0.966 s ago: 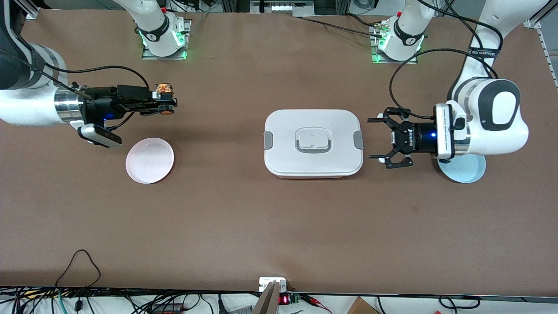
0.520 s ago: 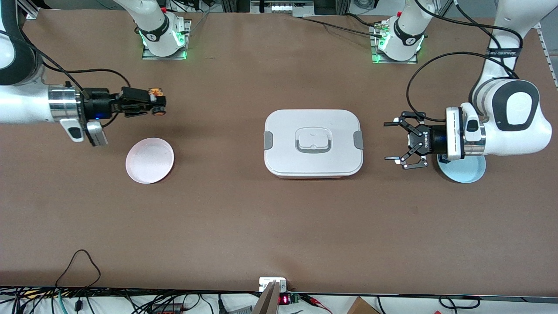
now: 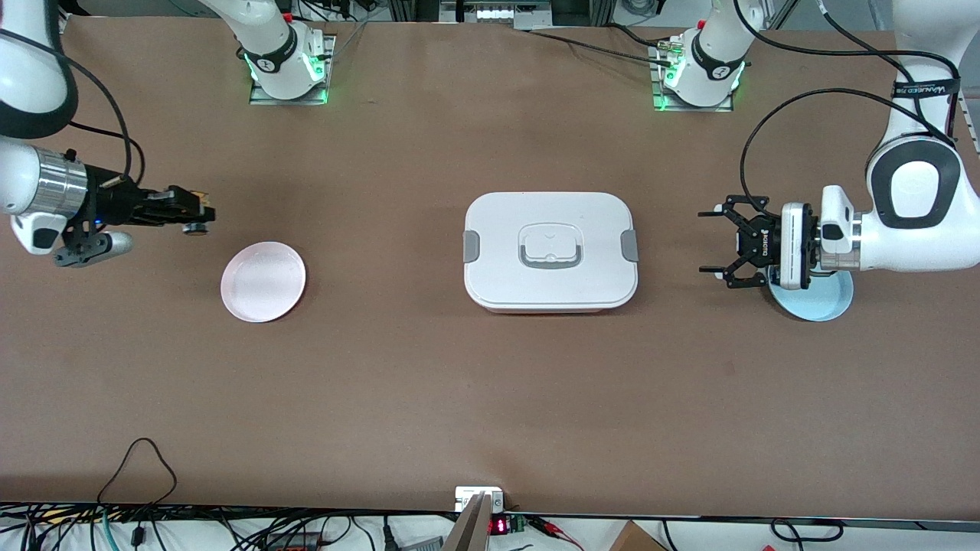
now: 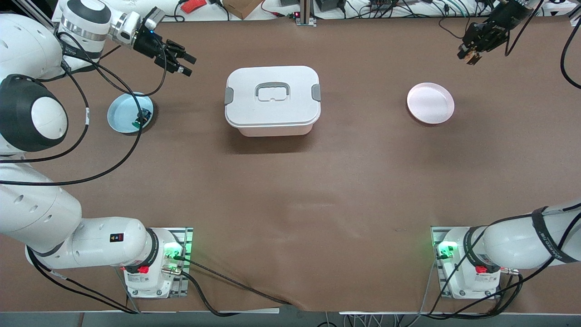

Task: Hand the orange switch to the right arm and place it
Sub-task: 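Lower the switch onto the white plate while the left gripper withdraws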

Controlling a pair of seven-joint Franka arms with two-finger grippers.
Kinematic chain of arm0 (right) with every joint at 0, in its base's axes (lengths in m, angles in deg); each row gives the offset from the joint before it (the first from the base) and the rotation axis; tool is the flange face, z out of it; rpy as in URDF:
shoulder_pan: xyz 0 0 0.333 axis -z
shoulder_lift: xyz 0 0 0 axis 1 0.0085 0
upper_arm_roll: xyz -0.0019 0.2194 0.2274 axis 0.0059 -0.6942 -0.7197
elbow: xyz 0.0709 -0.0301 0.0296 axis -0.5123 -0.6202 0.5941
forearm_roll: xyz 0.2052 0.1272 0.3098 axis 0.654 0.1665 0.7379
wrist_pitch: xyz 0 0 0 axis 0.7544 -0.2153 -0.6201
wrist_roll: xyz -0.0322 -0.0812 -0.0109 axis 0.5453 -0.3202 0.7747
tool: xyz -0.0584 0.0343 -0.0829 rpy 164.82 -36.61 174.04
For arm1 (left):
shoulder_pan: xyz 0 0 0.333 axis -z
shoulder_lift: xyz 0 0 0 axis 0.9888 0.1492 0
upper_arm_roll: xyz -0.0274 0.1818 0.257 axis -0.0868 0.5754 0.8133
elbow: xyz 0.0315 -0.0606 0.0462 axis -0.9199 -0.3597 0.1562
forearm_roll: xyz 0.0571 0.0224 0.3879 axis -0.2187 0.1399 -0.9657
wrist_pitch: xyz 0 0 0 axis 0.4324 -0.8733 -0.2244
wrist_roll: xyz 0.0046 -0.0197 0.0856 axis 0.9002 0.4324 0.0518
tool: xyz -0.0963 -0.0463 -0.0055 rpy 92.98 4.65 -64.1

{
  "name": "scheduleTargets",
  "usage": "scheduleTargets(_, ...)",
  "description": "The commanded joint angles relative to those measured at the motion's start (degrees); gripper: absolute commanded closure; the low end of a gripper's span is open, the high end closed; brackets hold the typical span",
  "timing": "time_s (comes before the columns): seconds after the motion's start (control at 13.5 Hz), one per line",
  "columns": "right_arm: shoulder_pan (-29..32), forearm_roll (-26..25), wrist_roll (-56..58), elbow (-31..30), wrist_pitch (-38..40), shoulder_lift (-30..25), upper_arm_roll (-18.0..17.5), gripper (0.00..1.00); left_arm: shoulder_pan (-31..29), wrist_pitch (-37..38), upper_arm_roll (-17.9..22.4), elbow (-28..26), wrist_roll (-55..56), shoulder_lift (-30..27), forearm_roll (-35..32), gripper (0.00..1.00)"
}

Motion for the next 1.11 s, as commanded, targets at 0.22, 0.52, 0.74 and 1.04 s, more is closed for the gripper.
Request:
scheduleTargets(0.22, -4.7, -17.4, -8.6, 0.8, -2.4, -5.5, -0.4, 1.00, 0.0, -0.1, 0.1, 3.9, 23.2, -2.0, -18.7, 0.00)
scheduleTargets(0.52, -4.5, -17.3, -7.1, -0.1, -1.9, -8.5, -0.2, 1.00, 0.7, 2.8, 0.1, 9.3, 41.1, -1.9, -31.5, 0.00)
scheduleTargets(0.74, -4.5, -15.7, -6.7, -3.6, -6.0, -8.0, -0.2, 1.00, 0.9, 5.2, -0.1, 10.4, 56.0, -1.7, -36.6, 0.00)
scheduleTargets(1.04, -4.5, -14.2, -6.7, -14.7, -19.4, -7.5, -0.2, 1.00, 3.0, 11.3, -0.6, 17.1, 74.1, -1.4, -47.2, 0.00)
